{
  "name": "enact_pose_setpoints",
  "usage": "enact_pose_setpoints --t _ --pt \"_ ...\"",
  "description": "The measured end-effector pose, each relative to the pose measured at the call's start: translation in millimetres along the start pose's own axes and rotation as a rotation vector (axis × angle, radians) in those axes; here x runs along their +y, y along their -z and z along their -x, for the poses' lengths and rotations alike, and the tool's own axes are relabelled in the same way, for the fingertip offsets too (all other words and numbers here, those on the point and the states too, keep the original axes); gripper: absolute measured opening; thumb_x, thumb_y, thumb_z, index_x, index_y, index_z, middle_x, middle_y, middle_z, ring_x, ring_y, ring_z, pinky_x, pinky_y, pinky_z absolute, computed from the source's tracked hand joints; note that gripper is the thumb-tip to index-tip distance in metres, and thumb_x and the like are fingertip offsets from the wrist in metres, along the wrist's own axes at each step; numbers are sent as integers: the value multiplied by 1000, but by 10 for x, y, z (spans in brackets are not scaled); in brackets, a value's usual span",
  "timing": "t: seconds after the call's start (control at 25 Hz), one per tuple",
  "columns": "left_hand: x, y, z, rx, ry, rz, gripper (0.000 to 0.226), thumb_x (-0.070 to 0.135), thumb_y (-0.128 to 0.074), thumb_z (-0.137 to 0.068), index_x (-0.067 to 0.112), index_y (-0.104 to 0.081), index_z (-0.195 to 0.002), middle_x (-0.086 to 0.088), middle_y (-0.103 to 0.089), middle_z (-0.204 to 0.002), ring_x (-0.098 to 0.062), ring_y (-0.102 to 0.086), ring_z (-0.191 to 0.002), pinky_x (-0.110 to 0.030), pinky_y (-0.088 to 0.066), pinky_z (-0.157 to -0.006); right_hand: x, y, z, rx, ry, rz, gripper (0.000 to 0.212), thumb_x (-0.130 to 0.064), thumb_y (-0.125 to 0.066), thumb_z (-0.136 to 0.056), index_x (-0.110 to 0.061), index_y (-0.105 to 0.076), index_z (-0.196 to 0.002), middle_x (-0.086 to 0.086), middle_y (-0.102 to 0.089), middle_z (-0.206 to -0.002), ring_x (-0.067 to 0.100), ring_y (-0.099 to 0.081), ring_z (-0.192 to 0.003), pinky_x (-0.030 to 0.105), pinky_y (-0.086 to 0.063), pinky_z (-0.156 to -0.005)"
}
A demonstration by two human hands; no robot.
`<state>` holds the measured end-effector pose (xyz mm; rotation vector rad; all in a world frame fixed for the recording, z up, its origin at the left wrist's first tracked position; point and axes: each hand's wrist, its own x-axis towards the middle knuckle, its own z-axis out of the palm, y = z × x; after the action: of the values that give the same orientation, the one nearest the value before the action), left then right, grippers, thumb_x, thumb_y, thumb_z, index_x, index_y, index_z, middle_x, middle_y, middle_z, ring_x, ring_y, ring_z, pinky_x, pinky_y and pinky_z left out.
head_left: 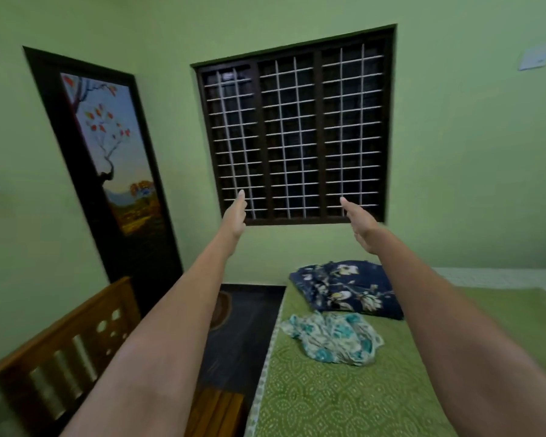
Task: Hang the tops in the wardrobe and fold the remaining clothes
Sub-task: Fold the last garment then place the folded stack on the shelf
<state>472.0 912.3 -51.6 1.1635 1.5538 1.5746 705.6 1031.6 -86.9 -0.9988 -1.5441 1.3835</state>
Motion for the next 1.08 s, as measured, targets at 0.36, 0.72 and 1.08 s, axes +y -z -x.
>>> enact_pose_setpoints --t 0.36,0.72,1.08 --pt "-718 -476 -554 -209 155 -84 78 69 -19 -92 19 -17 -152 -4 -18 -159 -26 -21 -145 -48 -20 -117 488 326 372 169 -241 247 66 -54 -35 -98 -19 -20 -151 9 -21 -157 27 -18 -145 44 -16 -115" --pt "-2046 -1144 -1651 -203 269 -398 51 42 -46 -98 12 -43 -140 -9 -45 -143 -29 -46 -126 -40 -41 -103 1884 544 -1085 57 -369 771 39 -30 -50 -98 -1 -62 -122 18 -62 -121 35 -57 -112 43 -46 -96" --pt "-5280 -1657 -1879 -355 685 -613 40 22 -50 -99 7 -49 -136 -12 -52 -138 -27 -51 -122 -33 -41 -97 5024 625 -1759 -77 -750 835 32 -21 -56 -94 -6 -60 -121 15 -60 -124 29 -56 -114 28 -42 -90"
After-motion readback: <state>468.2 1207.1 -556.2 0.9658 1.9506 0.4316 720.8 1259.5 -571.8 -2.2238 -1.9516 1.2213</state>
